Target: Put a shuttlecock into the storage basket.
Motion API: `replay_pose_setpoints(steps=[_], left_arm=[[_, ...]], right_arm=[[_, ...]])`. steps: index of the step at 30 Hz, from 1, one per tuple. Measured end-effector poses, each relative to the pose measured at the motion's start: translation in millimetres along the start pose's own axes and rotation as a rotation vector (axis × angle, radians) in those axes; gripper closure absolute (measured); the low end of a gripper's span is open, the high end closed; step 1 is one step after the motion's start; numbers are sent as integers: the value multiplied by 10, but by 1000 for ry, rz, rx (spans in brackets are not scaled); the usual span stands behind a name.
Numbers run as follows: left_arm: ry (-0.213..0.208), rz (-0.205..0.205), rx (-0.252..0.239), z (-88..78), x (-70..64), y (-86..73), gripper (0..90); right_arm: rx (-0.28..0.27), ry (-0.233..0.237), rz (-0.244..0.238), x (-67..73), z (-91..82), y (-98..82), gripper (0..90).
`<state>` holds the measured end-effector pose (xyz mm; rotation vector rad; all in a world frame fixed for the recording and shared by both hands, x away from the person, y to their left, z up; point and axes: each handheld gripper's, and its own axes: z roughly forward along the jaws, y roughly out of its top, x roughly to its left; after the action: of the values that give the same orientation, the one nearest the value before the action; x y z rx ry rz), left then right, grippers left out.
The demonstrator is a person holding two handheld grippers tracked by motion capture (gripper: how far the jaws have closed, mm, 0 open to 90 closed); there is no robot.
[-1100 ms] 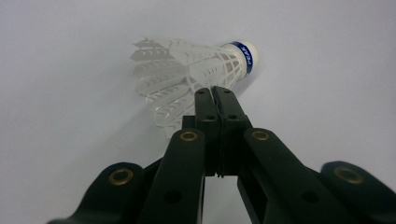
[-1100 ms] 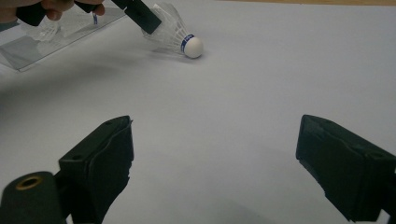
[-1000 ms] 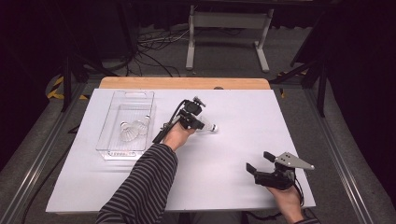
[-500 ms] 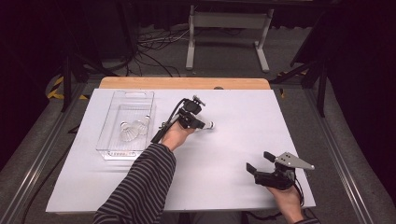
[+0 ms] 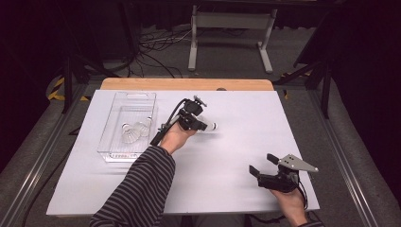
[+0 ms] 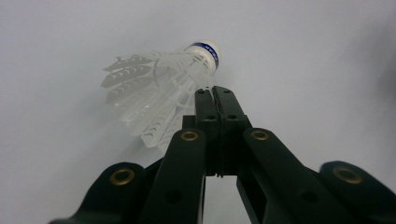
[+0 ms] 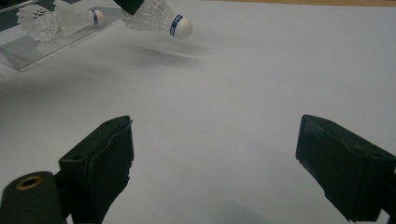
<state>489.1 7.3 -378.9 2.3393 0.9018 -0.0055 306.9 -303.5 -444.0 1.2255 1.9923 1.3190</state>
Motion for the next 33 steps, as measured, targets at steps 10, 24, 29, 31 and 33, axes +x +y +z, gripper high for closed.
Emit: replay_pose_setpoints(steps=[10,24,29,31,33], left_arm=[[-6,5,-11,-108,-15,-52,900],[0,10,-17,-192,9,-95,900],[-7,13,-30,-236,32,-103,900],[-8,9,-32,-259,37,-113,900],[-7,8,-34,-286,31,-122,900]], right_arm=[[5,-1,-4,2,3,0,121],[4,2,2,-3,1,-3,122],[5,1,7,-8,3,-6,121],[2,2,5,-5,1,-4,121],[3,0,5,-5,0,-4,122]])
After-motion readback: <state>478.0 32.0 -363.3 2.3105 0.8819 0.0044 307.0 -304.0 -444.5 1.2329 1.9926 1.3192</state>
